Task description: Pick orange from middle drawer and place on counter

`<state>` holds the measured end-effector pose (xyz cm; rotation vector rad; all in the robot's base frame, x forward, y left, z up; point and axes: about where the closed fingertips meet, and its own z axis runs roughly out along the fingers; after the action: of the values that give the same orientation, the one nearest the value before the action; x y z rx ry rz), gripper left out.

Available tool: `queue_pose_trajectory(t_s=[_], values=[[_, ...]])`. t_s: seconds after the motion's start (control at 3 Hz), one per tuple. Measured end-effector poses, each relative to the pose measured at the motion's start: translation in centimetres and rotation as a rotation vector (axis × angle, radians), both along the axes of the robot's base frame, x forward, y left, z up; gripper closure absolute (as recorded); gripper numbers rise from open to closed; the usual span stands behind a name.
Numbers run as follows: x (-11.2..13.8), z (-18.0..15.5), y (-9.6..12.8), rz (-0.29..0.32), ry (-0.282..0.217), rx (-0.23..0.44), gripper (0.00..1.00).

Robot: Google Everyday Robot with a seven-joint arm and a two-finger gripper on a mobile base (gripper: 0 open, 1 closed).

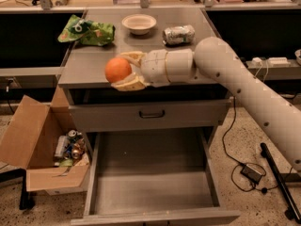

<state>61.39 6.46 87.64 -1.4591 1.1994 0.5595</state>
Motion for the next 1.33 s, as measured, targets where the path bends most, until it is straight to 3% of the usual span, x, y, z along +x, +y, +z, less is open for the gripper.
queue_pose_trajectory(t_s=[0.67, 1.33], values=[[10.1, 1.1, 0.9, -0.069, 0.067, 0.044, 1.0], [16.1, -0.6, 0.9, -0.135, 0.185, 0.086, 1.0]])
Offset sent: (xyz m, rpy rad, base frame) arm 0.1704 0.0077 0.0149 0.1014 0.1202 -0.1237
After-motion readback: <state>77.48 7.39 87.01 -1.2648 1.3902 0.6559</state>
